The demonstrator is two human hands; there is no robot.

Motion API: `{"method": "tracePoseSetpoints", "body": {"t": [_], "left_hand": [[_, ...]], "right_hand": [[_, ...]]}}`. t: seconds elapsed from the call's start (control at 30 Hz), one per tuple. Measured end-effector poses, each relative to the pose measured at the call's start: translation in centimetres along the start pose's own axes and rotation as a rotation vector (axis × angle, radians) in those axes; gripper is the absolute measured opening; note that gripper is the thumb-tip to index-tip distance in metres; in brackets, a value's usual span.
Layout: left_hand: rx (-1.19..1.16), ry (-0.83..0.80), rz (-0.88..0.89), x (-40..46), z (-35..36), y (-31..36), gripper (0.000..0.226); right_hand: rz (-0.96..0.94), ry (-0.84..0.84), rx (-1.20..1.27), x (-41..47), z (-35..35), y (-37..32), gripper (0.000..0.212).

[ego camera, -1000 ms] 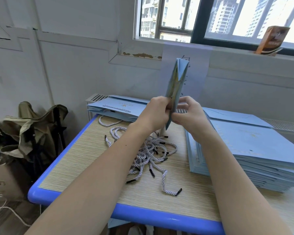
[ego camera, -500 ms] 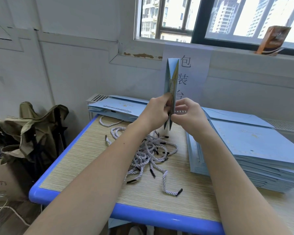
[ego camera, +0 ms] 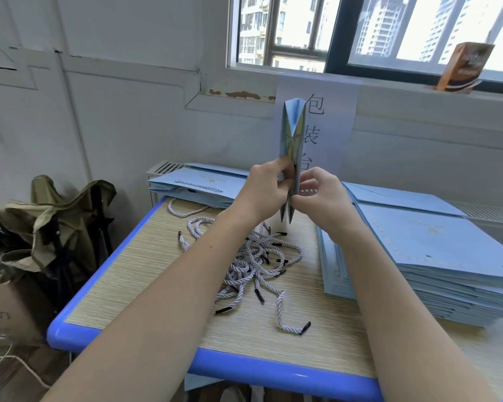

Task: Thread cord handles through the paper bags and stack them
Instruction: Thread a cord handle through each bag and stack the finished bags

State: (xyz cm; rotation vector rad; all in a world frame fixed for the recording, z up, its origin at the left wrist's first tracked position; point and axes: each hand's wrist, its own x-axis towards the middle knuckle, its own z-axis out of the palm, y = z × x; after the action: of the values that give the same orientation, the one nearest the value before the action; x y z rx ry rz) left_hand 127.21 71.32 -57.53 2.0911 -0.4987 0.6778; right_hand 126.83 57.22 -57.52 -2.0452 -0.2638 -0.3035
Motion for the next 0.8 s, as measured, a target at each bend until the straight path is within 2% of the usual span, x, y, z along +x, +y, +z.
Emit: {"method": "tracePoseSetpoints", "body": {"t": [0.07, 0.17, 0.33, 0.47, 0.6, 0.7, 0.8], "left_hand": [[0.004, 0.015, 0.024, 0.0, 0.1, -0.1, 0.009], [-0.052, 0.040, 0.066, 0.0, 0.0, 0.2, 0.024], [-0.143, 0.105, 0.055, 0.2, -0.7, 0.8, 0.033], [-0.232, 0.015, -0.057, 0.2, -0.6, 0.9, 0.043], [-0.136, -0.018, -0.094, 0.3, -0.1, 0.3, 0.056], [-0.074, 0.027, -0.102, 0.2, 0.2, 0.2, 0.052], [-0.015, 0.109, -0.096, 0.1, 0.2, 0.1, 0.032]], "right_hand": [[-0.002, 0.015, -0.003, 0.1, 0.0, 0.1, 0.027], [-0.002, 0.046, 0.004, 0.2, -0.2, 0.1, 0.026], [0.018, 0.062, 0.030, 0.2, -0.4, 0.0, 0.024], [0.018, 0.072, 0.037, 0.2, -0.4, 0.0, 0.024], [0.000, 0.067, 0.029, 0.1, -0.3, -0.1, 0.022], [-0.009, 0.055, 0.024, 0.0, -0.2, -0.1, 0.023], [-0.030, 0.023, -0.004, -0.1, 0.1, -0.2, 0.023]]}}
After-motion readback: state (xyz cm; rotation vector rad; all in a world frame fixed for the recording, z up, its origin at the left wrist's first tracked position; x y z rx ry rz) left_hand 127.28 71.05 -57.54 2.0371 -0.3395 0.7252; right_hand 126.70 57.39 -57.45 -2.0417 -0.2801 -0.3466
